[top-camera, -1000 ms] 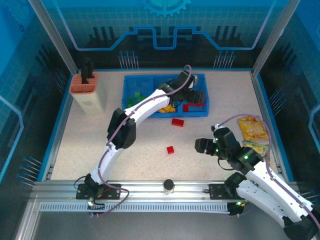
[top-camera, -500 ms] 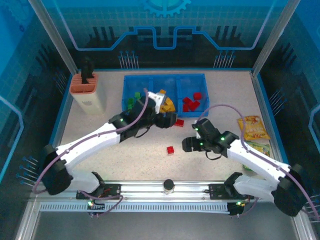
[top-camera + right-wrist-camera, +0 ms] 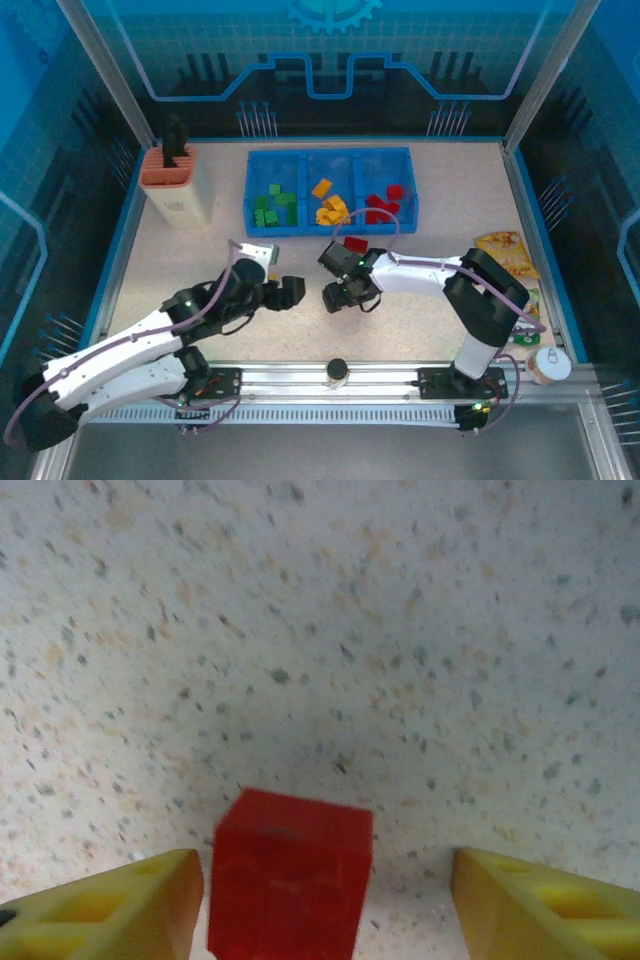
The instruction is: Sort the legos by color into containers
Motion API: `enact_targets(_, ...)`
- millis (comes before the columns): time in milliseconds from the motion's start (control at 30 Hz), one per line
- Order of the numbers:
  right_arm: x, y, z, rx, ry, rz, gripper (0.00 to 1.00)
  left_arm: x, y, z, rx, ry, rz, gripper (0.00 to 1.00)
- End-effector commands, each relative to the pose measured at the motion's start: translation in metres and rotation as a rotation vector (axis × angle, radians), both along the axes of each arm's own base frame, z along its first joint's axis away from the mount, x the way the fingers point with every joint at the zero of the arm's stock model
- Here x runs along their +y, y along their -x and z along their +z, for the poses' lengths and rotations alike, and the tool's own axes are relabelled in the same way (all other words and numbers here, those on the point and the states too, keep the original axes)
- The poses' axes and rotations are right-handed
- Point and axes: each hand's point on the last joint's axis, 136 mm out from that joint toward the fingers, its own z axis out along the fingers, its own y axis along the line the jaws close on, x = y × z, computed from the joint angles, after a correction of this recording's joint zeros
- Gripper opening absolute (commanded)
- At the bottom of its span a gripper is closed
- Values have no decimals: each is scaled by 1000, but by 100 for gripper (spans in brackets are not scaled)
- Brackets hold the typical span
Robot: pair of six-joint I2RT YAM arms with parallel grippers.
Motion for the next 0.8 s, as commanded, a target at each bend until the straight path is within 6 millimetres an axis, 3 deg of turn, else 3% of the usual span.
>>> enact_targets(0, 2, -8, -7, -35, 81, -23, 53, 23, 7, -8, 19, -26, 81, 80)
enact_targets(100, 11, -8, -1, -30, 62, -4, 30, 28, 7, 0, -3, -16, 88, 80)
enact_targets(200, 20, -21, 32, -90, 9, 13, 19, 25, 5, 4, -16, -23, 80, 80)
enact_targets(333, 7, -75, 109, -213, -104, -36, 18, 13, -1, 7, -14, -28, 55, 80)
enact_targets(400, -9, -106, 146, -285, -122, -71, 19, 7, -2, 6, -5, -35, 38, 80)
enact_targets(467, -31, -136, 170, -332, -110, -122, 21, 4, -1, 7, -8, -47, 25, 80)
enact_targets(567, -60, -174, 172, -308, -111, -194, 27, 1, 4, 6, -14, -58, 10, 80)
enact_targets(767, -92, -221, 140, -225, -63, -265, 30, -5, 15, -5, 4, -73, -29, 80)
